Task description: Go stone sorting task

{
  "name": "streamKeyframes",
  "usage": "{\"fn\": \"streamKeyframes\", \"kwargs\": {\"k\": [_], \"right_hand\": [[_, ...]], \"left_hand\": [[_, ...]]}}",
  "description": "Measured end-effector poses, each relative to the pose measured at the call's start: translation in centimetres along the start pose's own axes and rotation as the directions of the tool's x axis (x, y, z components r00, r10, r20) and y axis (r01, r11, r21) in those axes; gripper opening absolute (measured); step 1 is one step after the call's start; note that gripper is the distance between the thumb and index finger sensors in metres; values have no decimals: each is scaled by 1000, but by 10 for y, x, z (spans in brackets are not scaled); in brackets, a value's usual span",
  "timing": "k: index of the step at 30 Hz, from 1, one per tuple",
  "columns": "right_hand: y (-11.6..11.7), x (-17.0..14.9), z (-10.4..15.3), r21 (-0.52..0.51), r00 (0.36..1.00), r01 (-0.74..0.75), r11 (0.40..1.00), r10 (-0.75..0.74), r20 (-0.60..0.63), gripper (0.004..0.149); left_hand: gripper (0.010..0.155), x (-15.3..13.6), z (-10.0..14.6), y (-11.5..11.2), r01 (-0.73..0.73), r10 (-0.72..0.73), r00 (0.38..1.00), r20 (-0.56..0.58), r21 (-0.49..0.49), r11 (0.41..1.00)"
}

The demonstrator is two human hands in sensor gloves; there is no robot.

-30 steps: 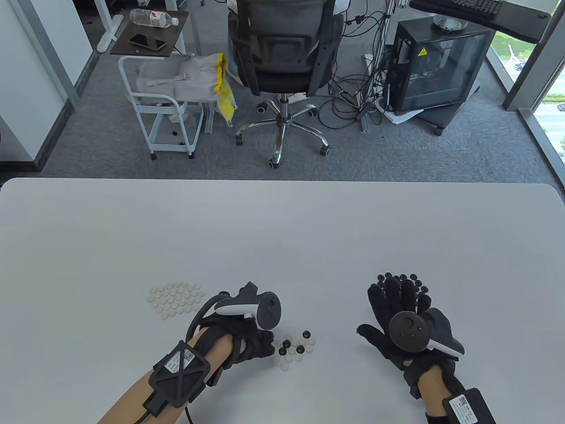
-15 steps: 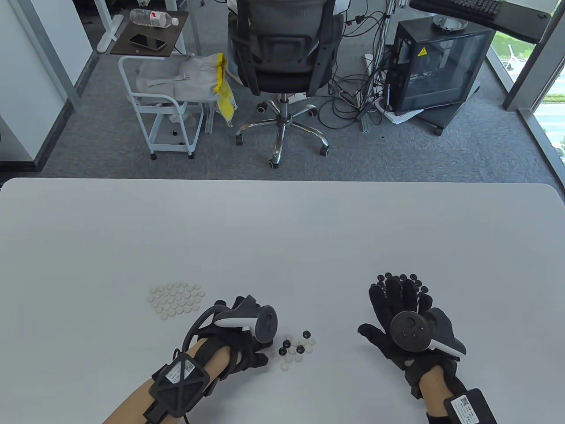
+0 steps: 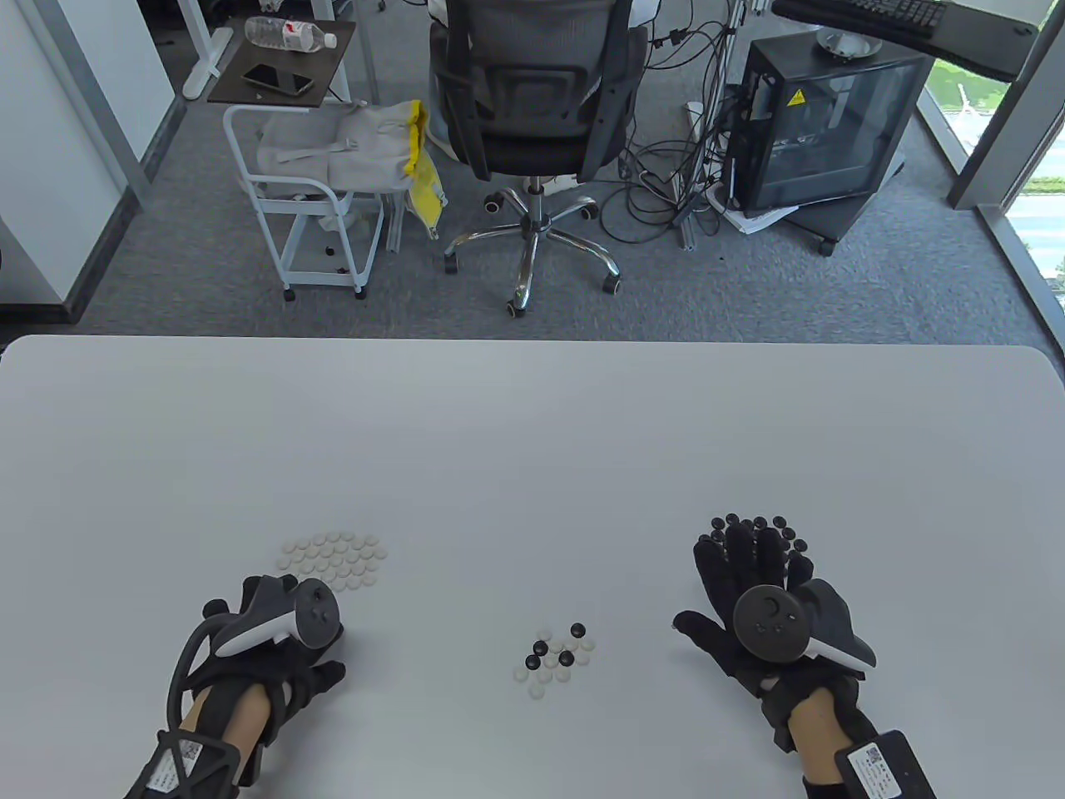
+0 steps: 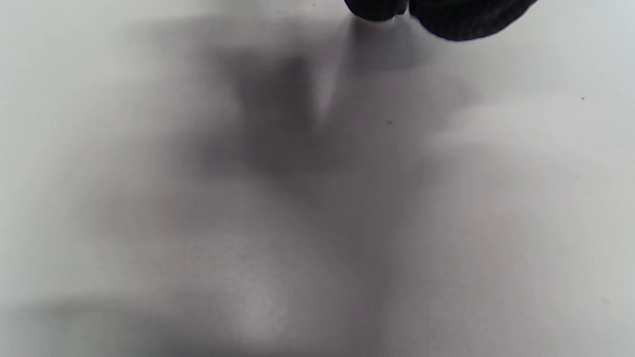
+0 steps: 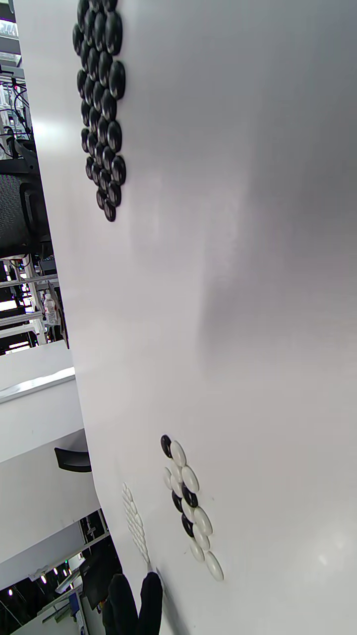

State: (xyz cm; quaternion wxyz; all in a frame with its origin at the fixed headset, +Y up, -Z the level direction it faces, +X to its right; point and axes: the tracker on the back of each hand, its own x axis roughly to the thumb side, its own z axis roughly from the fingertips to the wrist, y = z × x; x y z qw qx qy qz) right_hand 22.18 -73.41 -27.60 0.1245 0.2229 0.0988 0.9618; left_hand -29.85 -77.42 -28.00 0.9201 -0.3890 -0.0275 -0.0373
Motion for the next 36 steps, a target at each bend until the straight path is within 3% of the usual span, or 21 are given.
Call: {"fn": "streamKeyframes", "kwargs": {"k": [10,16,21,25,28,36], "right_hand": [[0,0,0,6,1000,7,1000,-7,-3,84],[-1,-1,0,1,1000,10,1000,-10,-4,84],[-1,-1,0,2,1000,10,1000,-10,-3,84],[-2,-1,0,1,1000,9,1000,-9,-2,84],[-2,0,1,-2,1000,7,1000,-7,1,84],[-2,0,1,-5,1000,6,1000,-6,7,84]], "left_hand": [[74,-11,-16,9,-45,45,998,-53,0,999],[75,-3,-3,30,-79,79,997,-2,60,995],[75,37,26,57,-142,122,965,233,73,987],[73,87,39,65,-17,-7,943,333,71,997],[71,120,32,58,101,-111,927,359,46,994],[68,190,6,32,215,-167,856,490,-44,976]]}}
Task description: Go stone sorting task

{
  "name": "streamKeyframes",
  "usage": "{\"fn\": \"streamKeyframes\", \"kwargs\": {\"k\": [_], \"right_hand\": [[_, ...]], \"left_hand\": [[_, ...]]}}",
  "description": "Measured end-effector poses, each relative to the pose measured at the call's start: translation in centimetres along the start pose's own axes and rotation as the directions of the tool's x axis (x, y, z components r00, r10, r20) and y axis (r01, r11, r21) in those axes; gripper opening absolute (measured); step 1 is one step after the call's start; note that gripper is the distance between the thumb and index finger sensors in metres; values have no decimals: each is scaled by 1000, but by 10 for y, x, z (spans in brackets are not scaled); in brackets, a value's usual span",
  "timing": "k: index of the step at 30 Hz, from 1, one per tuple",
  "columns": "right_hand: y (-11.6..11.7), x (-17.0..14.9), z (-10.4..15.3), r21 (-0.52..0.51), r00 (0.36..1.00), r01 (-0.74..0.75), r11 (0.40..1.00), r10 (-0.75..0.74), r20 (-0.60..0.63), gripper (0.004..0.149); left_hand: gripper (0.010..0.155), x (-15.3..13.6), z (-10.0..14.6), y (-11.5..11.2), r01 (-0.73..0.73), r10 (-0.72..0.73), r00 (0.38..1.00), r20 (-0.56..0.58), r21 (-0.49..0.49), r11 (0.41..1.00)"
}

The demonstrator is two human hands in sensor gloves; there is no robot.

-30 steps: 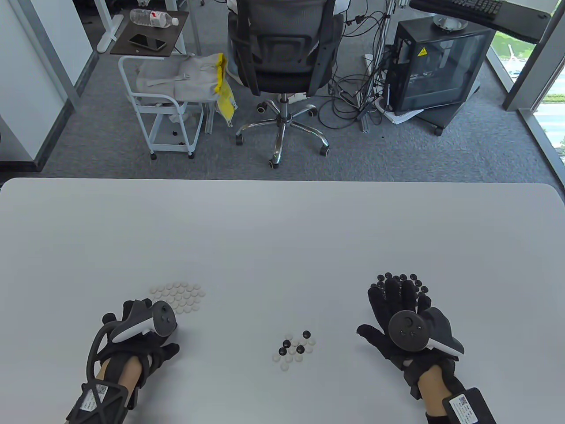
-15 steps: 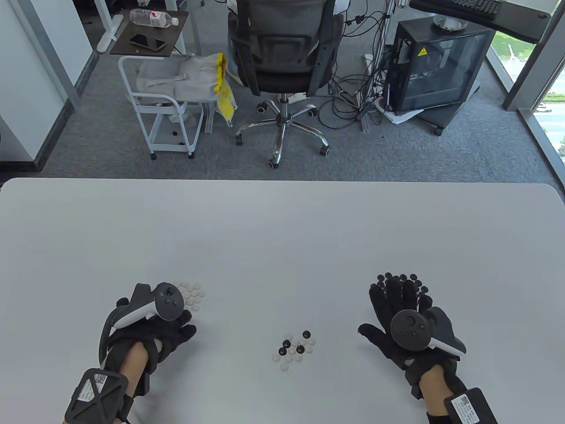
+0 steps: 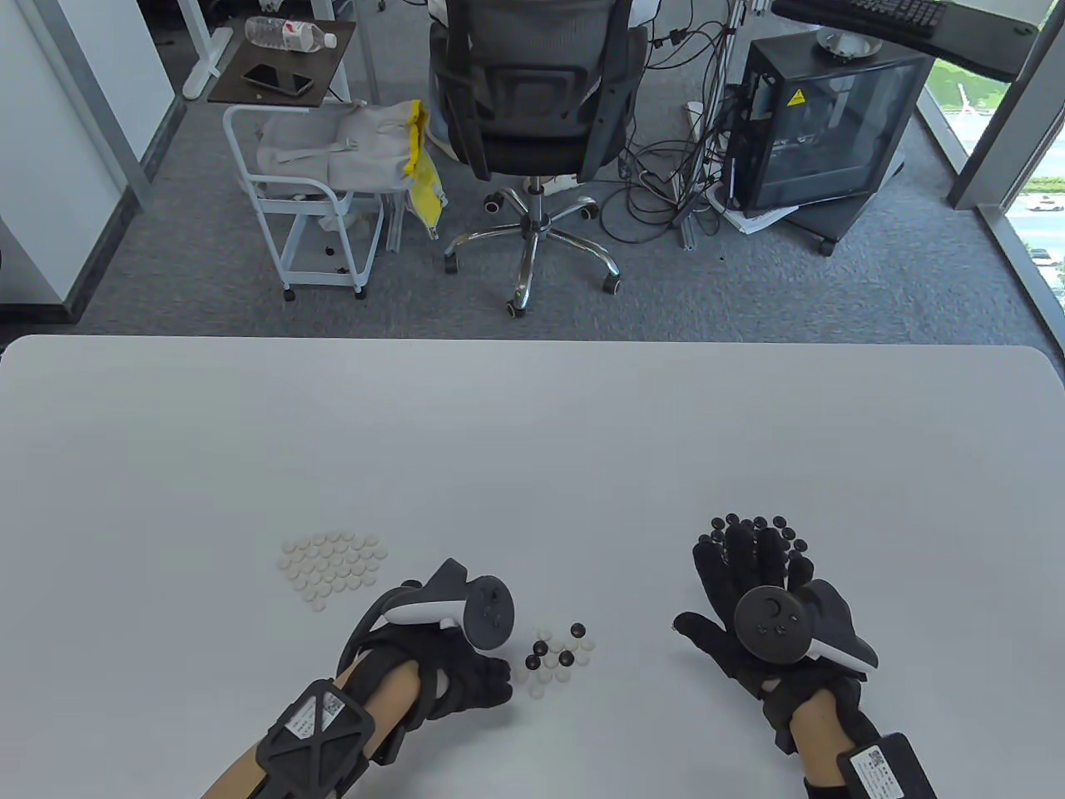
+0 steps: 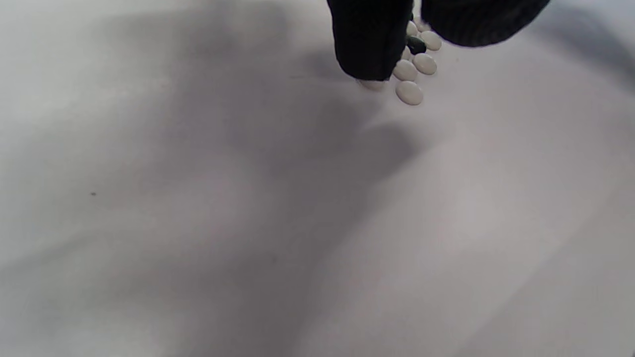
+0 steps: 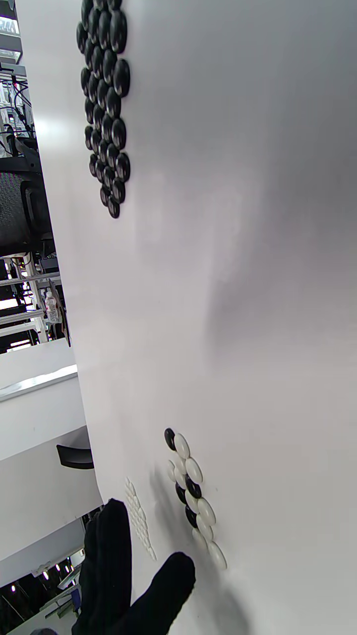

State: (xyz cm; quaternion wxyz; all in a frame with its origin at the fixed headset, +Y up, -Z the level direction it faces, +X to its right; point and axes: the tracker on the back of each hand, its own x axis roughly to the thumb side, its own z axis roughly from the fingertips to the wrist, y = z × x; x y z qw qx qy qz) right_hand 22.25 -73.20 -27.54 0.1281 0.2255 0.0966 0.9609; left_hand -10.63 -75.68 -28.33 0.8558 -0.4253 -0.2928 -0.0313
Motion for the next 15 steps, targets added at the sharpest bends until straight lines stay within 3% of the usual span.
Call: {"fn": "streamKeyframes", "kwargs": {"k": [4,8,15], "right_hand": [[0,-1,1,-6,1000,1,1000,-1,-3,84],[0,-1,1,-5,1000,4,1000,-4,-7,84],[1,-1,0,6,1000,-1,1000,1,-6,84]], "left_hand": [[69,8,-12,-8,47,-47,999,5,-24,999],[68,-6,-1,-13,38,-38,999,-38,-12,999],[65,-90,48,-34,-105,112,962,-249,44,994]]}}
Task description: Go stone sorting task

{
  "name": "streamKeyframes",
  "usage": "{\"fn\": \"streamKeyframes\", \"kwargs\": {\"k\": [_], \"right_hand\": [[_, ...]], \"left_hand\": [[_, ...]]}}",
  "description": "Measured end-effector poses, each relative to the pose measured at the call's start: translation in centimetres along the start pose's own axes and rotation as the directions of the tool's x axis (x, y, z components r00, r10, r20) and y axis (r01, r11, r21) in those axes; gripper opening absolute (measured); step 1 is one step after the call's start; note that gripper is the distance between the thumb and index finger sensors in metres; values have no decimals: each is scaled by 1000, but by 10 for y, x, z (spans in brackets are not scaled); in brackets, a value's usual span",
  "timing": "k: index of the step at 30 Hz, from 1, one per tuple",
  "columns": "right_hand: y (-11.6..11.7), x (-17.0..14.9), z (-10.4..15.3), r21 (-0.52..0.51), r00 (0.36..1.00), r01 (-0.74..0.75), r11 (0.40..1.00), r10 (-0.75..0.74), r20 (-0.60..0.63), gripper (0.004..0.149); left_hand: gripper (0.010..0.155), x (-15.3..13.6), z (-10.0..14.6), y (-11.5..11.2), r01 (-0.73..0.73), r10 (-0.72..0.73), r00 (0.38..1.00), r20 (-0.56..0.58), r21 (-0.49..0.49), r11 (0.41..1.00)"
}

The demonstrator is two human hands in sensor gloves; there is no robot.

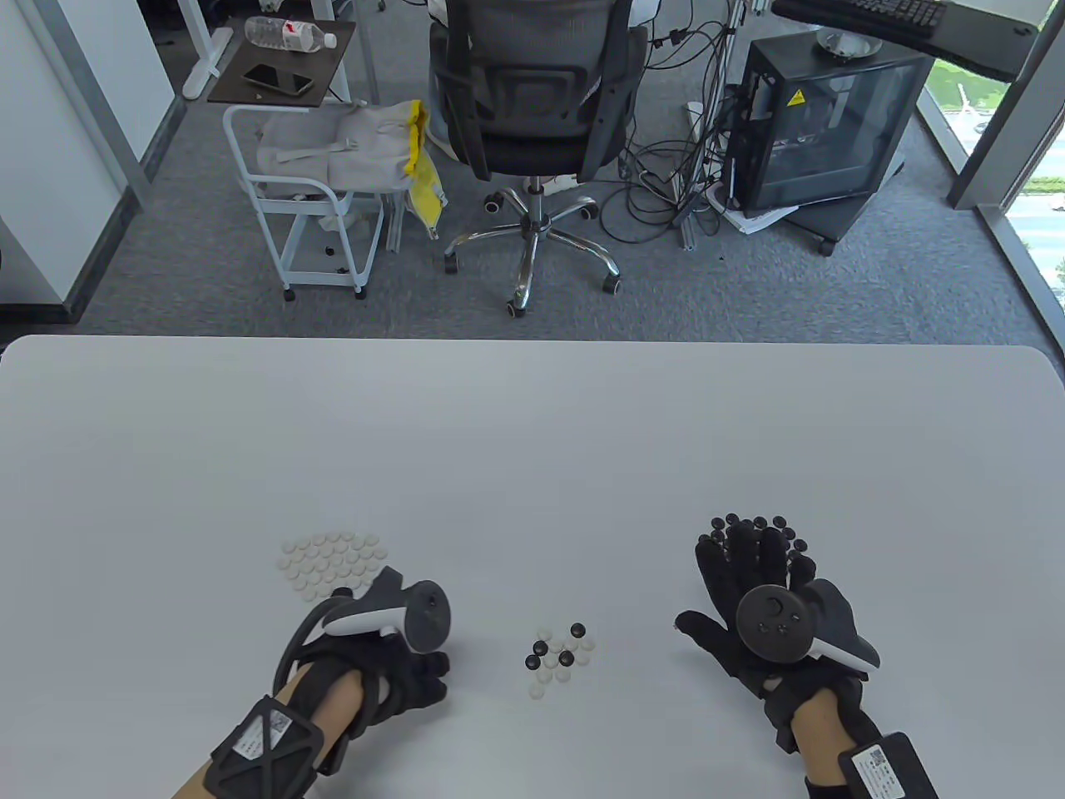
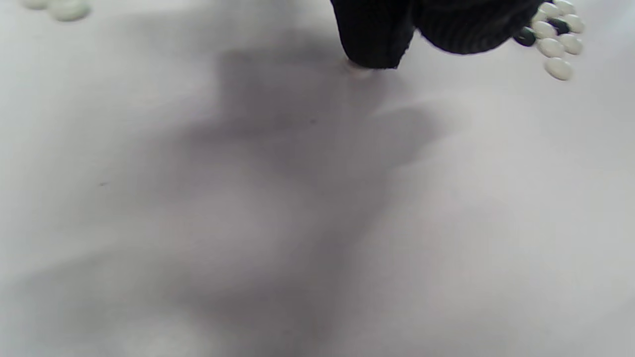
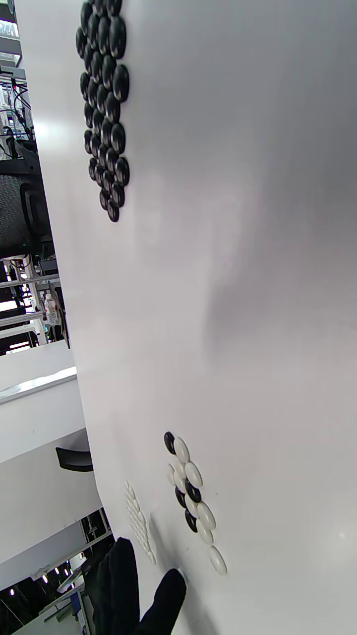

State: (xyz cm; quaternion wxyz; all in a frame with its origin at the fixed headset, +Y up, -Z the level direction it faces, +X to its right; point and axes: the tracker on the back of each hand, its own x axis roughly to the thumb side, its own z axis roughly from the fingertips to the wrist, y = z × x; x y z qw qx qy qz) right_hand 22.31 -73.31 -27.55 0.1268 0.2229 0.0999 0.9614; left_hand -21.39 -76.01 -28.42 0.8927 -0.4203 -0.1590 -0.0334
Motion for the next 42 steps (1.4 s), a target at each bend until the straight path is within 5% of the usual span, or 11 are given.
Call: {"fn": "streamKeyframes", "kwargs": {"k": [8,23,32,42], "right_hand": [[1,-2,-2,14,1000,4,1000,-4,-3,84],[0,-3,0,-1,1000,14,1000,-14,-1,84],[1,-3,-1,-5,1000,11,1000,-11,3,85],[2,-2,0,-12,1000,7,1000,-6,11,85]], "left_hand": [[65,-73,7,0,-178,181,970,-161,28,984],[69,-92,-4,21,-271,278,938,-208,64,961],[71,-37,14,57,-262,262,965,20,152,953],[68,68,-19,63,-41,28,979,201,62,997]]}}
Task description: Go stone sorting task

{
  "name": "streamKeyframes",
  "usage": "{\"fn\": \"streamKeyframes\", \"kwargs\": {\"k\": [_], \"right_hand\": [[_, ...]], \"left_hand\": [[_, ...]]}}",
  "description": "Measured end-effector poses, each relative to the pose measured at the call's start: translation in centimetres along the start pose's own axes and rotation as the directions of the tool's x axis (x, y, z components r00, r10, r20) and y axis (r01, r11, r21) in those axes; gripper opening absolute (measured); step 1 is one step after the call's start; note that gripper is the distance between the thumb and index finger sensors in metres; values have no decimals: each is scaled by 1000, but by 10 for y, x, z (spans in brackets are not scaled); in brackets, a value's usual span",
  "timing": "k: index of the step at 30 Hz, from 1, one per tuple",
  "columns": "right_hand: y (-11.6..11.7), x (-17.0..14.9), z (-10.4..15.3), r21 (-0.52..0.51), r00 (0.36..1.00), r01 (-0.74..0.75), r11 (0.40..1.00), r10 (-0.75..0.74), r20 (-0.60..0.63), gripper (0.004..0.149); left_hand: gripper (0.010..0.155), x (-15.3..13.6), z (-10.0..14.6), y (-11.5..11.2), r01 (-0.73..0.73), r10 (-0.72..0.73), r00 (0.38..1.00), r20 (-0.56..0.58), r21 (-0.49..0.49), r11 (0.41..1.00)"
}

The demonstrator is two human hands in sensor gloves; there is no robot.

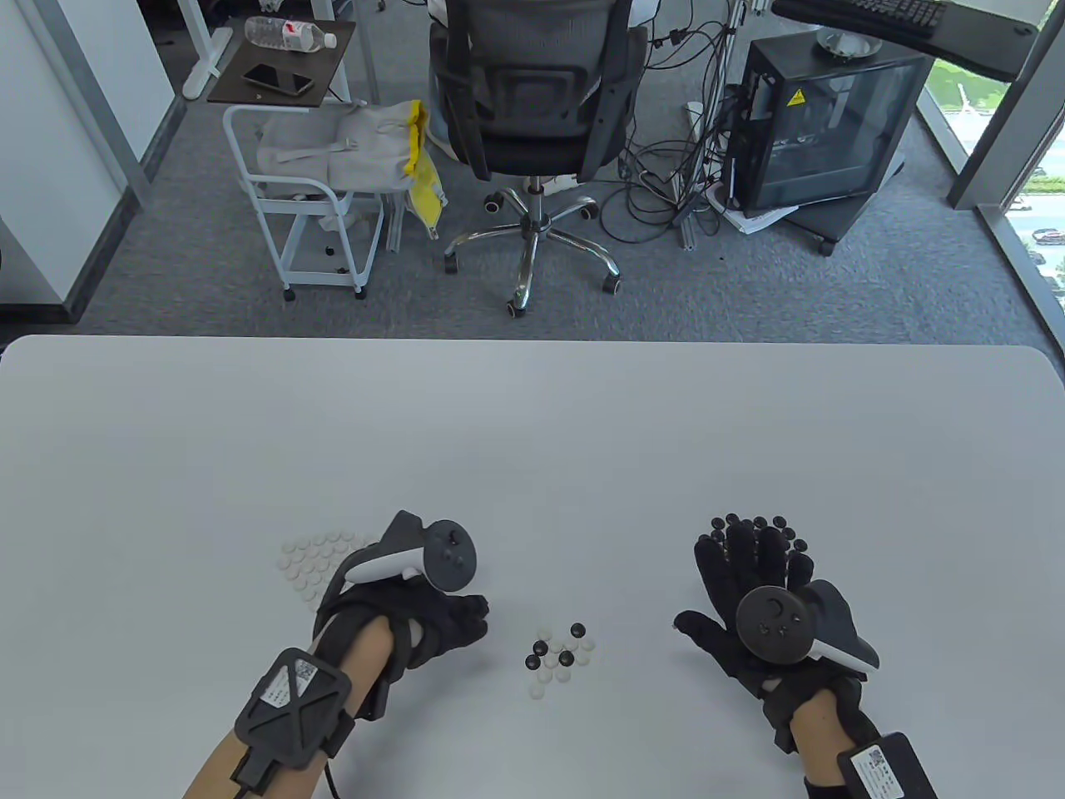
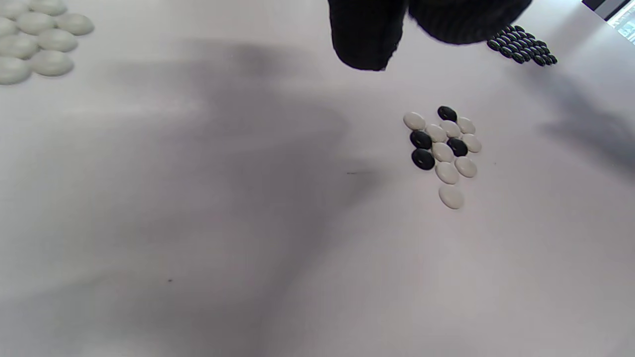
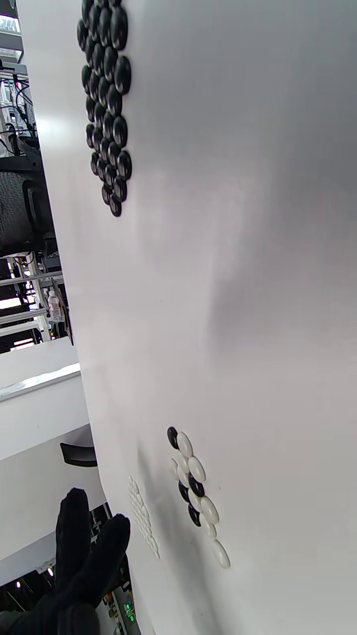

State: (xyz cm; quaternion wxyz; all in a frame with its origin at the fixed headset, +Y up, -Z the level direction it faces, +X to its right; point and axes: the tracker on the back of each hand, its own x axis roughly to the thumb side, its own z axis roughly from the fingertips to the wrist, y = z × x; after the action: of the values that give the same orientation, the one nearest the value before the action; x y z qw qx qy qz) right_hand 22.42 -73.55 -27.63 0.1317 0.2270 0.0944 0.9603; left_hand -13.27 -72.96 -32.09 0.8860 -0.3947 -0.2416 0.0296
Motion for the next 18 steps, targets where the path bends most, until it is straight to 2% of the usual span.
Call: {"fn": "streamKeyframes", "kwargs": {"k": [5,11,15,18], "right_hand": [[0,0,0,-5,1000,1,1000,-1,2,85],[0,0,0,0,1000,3,1000,-3,3,85],[0,0,1,-1,1000,5,1000,-5,4,84],[0,0,1,-1,1000,8,1000,-8,3,84]], "left_hand": [[68,28,-26,-7,44,-42,997,63,-45,998],[69,38,-53,-19,34,-25,996,88,-106,994],[68,29,-56,-17,25,-20,999,47,-108,994],[67,5,-47,-7,39,-43,997,-59,-72,997]]}}
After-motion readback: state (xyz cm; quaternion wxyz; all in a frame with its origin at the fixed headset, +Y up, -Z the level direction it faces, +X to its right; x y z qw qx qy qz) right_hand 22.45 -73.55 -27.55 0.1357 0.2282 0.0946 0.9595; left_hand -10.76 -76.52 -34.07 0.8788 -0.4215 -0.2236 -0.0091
